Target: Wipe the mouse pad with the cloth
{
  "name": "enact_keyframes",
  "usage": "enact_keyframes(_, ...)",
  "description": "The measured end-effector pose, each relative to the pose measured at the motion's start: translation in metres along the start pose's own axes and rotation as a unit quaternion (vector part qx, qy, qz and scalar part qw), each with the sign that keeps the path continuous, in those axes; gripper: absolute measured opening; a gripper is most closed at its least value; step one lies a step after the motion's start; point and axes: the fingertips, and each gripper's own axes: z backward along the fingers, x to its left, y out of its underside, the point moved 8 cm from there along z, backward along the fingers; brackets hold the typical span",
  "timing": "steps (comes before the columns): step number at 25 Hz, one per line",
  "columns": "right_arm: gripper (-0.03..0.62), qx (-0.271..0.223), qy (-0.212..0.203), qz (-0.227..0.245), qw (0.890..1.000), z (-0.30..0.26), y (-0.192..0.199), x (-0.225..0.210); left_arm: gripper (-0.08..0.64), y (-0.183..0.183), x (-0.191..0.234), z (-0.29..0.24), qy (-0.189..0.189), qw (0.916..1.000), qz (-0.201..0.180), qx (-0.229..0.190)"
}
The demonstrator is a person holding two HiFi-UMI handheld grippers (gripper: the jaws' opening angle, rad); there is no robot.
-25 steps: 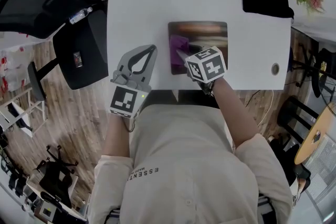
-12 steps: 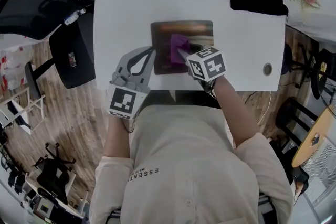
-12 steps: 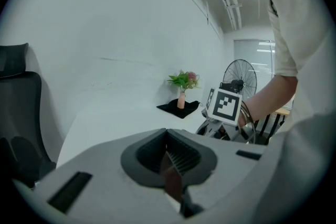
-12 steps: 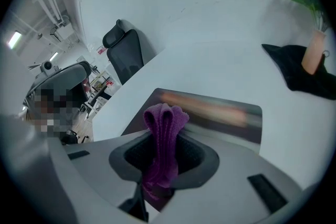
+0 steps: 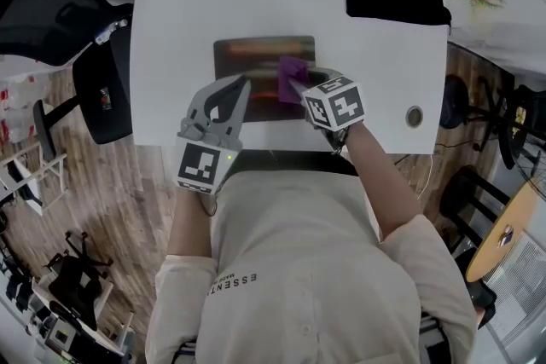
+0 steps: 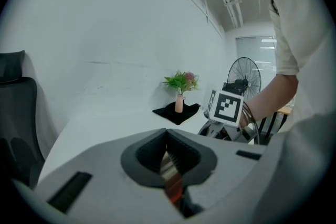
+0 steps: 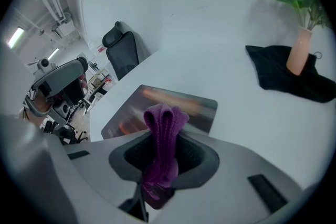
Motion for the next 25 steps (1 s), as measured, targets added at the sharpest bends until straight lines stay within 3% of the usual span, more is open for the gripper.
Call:
enact_keyframes(3,0.101,-0.003,0.005,0.007,1.000,0.010,0.007,-0.013,0.002,-0.004,-0.012,-0.004,-0.019,0.9996,0.022,0.004)
enact_keyframes(15,0.101,0.001,0.037,0.013,0.999,0.046,0.024,-0.049,0.002,-0.010,-0.026,-0.013,-0.054,0.9985,0.008,-0.005)
enact_keyframes(25,0.101,-0.033,-0.007,0.010,0.999,0.050,0.001,0.000,0.002,-0.015,-0.007,0.019,-0.057,0.9982,-0.009,-0.013)
